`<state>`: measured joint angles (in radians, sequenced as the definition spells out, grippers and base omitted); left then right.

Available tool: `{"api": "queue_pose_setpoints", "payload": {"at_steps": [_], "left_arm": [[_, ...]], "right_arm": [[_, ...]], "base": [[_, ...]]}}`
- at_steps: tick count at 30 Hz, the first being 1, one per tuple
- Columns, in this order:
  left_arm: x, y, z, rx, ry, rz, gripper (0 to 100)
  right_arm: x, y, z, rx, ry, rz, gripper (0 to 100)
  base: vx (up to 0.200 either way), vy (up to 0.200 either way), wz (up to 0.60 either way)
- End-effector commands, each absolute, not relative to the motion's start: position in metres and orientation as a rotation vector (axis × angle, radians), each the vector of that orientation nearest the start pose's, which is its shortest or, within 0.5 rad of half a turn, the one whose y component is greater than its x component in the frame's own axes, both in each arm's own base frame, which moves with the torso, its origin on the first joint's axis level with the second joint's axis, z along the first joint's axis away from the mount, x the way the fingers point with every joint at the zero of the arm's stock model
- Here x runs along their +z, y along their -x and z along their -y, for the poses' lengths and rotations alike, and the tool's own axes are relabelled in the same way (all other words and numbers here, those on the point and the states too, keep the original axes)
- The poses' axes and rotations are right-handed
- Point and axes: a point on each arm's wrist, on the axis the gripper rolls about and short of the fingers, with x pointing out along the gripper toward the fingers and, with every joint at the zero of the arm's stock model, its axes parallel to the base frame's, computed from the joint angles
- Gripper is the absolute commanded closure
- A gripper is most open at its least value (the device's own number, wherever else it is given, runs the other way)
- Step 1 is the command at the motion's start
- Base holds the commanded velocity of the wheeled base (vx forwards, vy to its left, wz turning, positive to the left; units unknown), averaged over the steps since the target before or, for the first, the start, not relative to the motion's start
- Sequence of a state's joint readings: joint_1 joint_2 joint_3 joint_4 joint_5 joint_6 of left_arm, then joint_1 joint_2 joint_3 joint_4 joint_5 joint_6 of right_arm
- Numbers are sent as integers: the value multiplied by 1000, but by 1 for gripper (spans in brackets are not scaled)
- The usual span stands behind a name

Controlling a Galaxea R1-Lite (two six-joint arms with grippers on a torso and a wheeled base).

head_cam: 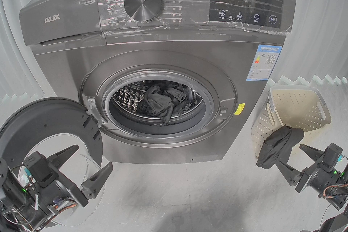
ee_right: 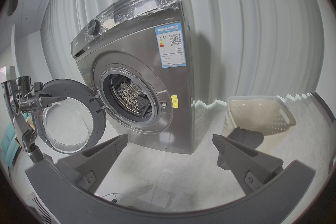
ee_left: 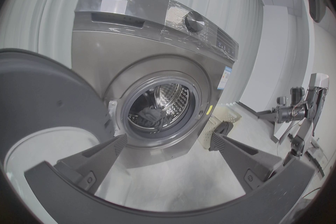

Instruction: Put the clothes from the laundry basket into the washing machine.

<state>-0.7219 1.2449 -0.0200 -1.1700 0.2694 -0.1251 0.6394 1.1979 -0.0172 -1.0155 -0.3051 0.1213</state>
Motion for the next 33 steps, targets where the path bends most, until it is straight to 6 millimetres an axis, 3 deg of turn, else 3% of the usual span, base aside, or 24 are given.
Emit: {"api": "queue_pose_setpoints", "payload": {"at_steps": [1, 6, 13, 14, 22, 23, 28, 33], "left_arm": [[147, -81, 58, -423, 84, -10, 0], [142, -63, 39, -373, 54, -33, 0], [132, -40, 20, -343, 56, -35, 0], [128, -29, 13, -343, 63, -17, 0], [112, -12, 0, -238, 122, -34, 0], [107, -6, -4, -152, 125, -25, 0], [98, 5, -6, -87, 101, -10, 0], [88, 14, -6, -77, 101, 7, 0]], "right_arm": [[135, -90, -54, 273, -85, -122, 0], [133, -84, -44, 201, -84, -127, 0], [135, -75, -36, 171, -113, -109, 0], [134, -69, -32, 173, -116, -103, 0], [124, -47, -16, 123, -120, -128, 0], [119, -37, -7, 46, -110, -123, 0], [112, -13, 4, -87, -71, -32, 0], [88, 15, 7, -55, -22, 11, 0]], "base": [[-200, 0, 0], [-200, 0, 0], [0, 0, 0], [0, 0, 0], [0, 0, 0], [0, 0, 0], [0, -40, 0], [0, -200, 0]]}}
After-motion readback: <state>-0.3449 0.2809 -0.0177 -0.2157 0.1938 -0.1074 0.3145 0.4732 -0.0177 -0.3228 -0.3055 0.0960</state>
